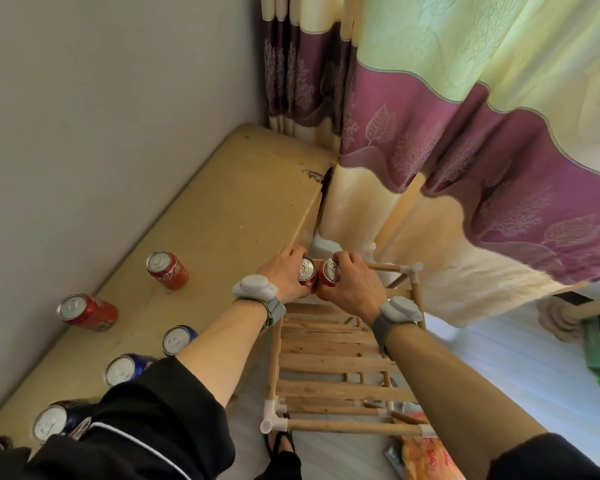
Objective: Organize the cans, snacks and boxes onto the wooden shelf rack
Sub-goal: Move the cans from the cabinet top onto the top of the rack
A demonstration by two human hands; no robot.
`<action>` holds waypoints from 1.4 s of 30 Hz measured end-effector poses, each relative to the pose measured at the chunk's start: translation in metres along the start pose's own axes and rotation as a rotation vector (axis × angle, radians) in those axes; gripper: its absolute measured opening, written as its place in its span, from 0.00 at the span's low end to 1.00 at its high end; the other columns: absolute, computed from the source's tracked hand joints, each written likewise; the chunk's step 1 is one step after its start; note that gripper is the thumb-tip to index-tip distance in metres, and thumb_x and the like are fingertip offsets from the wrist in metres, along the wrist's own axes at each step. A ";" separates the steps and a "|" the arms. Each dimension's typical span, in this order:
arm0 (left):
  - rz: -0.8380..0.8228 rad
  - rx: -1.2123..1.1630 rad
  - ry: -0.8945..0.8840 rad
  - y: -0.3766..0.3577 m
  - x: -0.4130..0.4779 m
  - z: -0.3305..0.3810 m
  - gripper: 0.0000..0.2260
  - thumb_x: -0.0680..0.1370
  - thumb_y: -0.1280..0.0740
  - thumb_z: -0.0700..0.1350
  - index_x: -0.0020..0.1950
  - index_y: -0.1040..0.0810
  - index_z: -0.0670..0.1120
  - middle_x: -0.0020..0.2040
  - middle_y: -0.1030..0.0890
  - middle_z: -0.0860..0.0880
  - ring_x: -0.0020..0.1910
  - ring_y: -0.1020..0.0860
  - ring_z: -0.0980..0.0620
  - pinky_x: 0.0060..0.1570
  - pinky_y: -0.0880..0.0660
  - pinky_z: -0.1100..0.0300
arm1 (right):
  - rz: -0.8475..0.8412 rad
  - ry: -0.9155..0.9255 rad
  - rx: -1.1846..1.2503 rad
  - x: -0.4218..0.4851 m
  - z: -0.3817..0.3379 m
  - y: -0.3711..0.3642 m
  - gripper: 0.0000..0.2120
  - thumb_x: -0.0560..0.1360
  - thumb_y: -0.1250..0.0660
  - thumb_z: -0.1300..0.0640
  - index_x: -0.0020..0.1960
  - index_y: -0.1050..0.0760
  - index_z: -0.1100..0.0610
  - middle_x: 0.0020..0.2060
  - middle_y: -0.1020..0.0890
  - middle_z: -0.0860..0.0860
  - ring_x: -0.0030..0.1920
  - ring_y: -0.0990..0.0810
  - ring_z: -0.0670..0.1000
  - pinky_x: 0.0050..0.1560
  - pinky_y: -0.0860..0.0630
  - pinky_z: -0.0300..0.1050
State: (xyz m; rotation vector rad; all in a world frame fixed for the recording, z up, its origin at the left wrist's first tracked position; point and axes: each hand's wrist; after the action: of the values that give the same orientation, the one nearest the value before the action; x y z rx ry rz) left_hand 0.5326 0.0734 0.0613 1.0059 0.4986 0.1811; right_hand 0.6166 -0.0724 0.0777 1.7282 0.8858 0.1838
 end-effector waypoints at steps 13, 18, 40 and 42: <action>-0.066 0.069 0.049 -0.010 -0.008 -0.003 0.40 0.72 0.26 0.49 0.78 0.44 0.48 0.72 0.34 0.44 0.67 0.28 0.40 0.60 0.26 0.44 | -0.046 0.010 -0.062 -0.006 0.011 0.000 0.37 0.71 0.27 0.39 0.72 0.39 0.52 0.68 0.29 0.53 0.61 0.21 0.60 0.54 0.21 0.60; -0.041 0.086 0.098 0.008 -0.024 -0.004 0.37 0.71 0.27 0.42 0.76 0.41 0.47 0.70 0.32 0.43 0.66 0.28 0.40 0.59 0.25 0.45 | -0.070 -0.014 -0.153 -0.012 0.005 0.016 0.37 0.70 0.26 0.42 0.71 0.38 0.54 0.66 0.28 0.55 0.61 0.23 0.62 0.55 0.21 0.58; 0.234 0.111 0.623 0.082 -0.214 -0.065 0.24 0.78 0.35 0.45 0.73 0.33 0.44 0.69 0.30 0.45 0.65 0.27 0.43 0.54 0.30 0.57 | 0.017 0.598 -0.289 -0.071 -0.148 0.042 0.23 0.79 0.40 0.49 0.74 0.34 0.48 0.70 0.28 0.51 0.69 0.32 0.58 0.64 0.31 0.54; 0.253 0.149 0.678 0.089 -0.234 -0.081 0.25 0.76 0.36 0.49 0.72 0.32 0.47 0.69 0.28 0.45 0.64 0.27 0.43 0.56 0.26 0.53 | 0.005 0.653 -0.311 -0.075 -0.163 0.033 0.23 0.79 0.41 0.49 0.73 0.33 0.48 0.69 0.27 0.51 0.69 0.32 0.58 0.64 0.31 0.54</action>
State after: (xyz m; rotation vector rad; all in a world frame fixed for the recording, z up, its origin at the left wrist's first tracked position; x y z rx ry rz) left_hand 0.2958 0.0960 0.1747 1.1444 1.0101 0.7346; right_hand 0.4914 0.0011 0.1882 1.3850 1.2417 0.8792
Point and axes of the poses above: each hand's wrist, its own x-axis towards the middle knuckle, its own y-axis out of the back of the hand, z = x × y
